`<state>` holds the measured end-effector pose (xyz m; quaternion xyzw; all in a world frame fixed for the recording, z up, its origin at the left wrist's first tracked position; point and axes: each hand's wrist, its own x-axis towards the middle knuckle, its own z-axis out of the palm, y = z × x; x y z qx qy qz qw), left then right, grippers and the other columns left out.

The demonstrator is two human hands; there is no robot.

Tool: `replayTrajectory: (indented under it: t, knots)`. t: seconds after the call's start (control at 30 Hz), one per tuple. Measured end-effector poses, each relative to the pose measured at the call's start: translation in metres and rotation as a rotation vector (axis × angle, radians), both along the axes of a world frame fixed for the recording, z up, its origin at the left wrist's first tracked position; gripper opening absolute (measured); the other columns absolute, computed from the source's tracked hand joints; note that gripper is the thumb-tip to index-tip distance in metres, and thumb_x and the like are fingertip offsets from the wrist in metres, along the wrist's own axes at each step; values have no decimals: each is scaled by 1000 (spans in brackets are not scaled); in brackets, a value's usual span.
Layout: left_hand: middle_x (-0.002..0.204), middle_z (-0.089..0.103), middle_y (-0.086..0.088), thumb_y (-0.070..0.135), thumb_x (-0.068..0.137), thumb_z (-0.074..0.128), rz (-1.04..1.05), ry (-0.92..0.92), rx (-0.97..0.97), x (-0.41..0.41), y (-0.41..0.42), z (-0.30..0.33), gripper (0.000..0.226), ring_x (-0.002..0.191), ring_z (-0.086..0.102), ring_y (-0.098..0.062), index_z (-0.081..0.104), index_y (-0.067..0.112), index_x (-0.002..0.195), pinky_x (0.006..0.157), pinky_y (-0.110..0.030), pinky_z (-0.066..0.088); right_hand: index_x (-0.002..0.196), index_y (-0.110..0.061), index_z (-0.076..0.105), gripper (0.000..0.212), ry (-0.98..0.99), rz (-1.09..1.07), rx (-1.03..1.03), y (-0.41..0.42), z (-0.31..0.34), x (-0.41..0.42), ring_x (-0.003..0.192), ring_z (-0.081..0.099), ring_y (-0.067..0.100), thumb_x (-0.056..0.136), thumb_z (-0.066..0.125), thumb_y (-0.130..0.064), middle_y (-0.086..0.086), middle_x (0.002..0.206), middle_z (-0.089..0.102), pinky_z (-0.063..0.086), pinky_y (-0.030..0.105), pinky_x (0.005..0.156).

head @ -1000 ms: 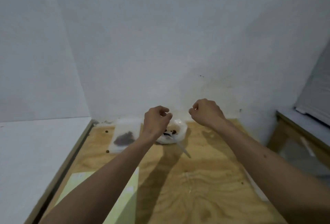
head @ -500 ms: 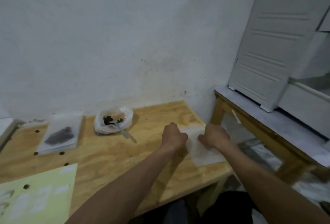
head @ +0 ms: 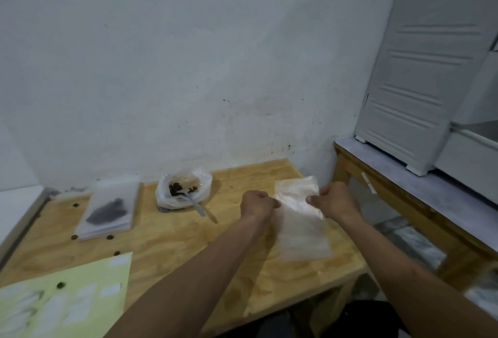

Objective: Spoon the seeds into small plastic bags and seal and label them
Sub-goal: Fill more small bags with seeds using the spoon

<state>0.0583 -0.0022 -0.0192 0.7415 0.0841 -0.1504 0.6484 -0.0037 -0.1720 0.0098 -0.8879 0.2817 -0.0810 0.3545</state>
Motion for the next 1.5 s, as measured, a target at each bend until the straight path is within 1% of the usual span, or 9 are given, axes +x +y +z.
replayTrajectory:
  t: [0.1, 0.2, 0.33, 0.47, 0.73, 1.17, 1.3, 1.4, 1.5]
  knots:
    - [131, 63, -14, 15, 78, 86, 4, -25, -24, -2, 2, 2, 53, 120, 60, -34, 63, 6, 125, 103, -43, 51, 75, -17, 62, 27, -52, 35, 84, 5, 6, 1, 86, 64, 24, 82, 83, -31, 3, 86, 65, 48, 32, 74]
    - [126, 62, -6, 32, 84, 81, 2, -130, -16, -4, 8, 12, 55, 119, 61, -31, 61, 10, 131, 101, -41, 51, 81, -6, 72, 20, -127, 99, 255, 9, 20, 1, 78, 65, 22, 82, 84, -22, 10, 85, 71, 53, 33, 72]
    - [94, 76, -6, 27, 87, 79, -21, -305, -183, -5, 24, 44, 15, 94, 71, -30, 73, 14, 88, 88, -47, 59, 92, -1, 75, 21, -202, 203, 362, 20, 51, 5, 72, 61, 17, 86, 80, -21, 10, 86, 72, 48, 26, 64]
    - [86, 77, -5, 15, 91, 75, 28, -613, -233, -2, 55, 81, 8, 86, 72, -17, 77, 13, 83, 83, -36, 59, 94, -17, 73, 31, -319, 175, 299, 49, 79, 24, 90, 70, 20, 85, 77, -46, 4, 99, 74, 58, 38, 84]
    - [97, 79, 6, 11, 87, 79, 233, -1149, 191, 17, 160, 102, 12, 91, 73, -8, 82, 17, 97, 82, -30, 58, 94, -4, 76, 32, -246, 357, 753, 157, 136, 58, 83, 78, 21, 90, 70, -35, 10, 92, 80, 62, 34, 79]
    - [100, 80, 0, 7, 81, 74, 261, -1390, 626, 26, 259, 67, 21, 87, 77, -15, 83, 15, 98, 67, -33, 63, 83, 7, 69, 17, -37, 423, 917, 254, 122, 92, 67, 74, 25, 89, 67, -8, 16, 72, 75, 62, 33, 61]
    - [111, 77, 4, 32, 85, 76, 122, -1243, 597, 22, 268, 74, 30, 101, 72, -9, 80, 17, 110, 83, -30, 60, 84, 9, 68, 13, -114, 406, 932, 258, 122, 101, 54, 69, 19, 86, 74, -2, 14, 67, 69, 62, 28, 54]
    - [111, 75, 15, 55, 78, 81, 39, -825, 316, 8, 266, 92, 51, 106, 67, 4, 76, 23, 118, 88, -11, 51, 92, 11, 73, 17, -149, 464, 954, 261, 118, 104, 62, 72, 19, 83, 79, -2, 16, 75, 74, 62, 26, 59]
    - [99, 79, 7, 51, 75, 85, 79, -644, 71, 12, 263, 101, 53, 96, 73, -1, 75, 18, 116, 85, -18, 57, 90, 6, 76, 12, -185, 544, 915, 268, 111, 103, 67, 74, 17, 86, 78, -5, 18, 81, 77, 61, 23, 63]
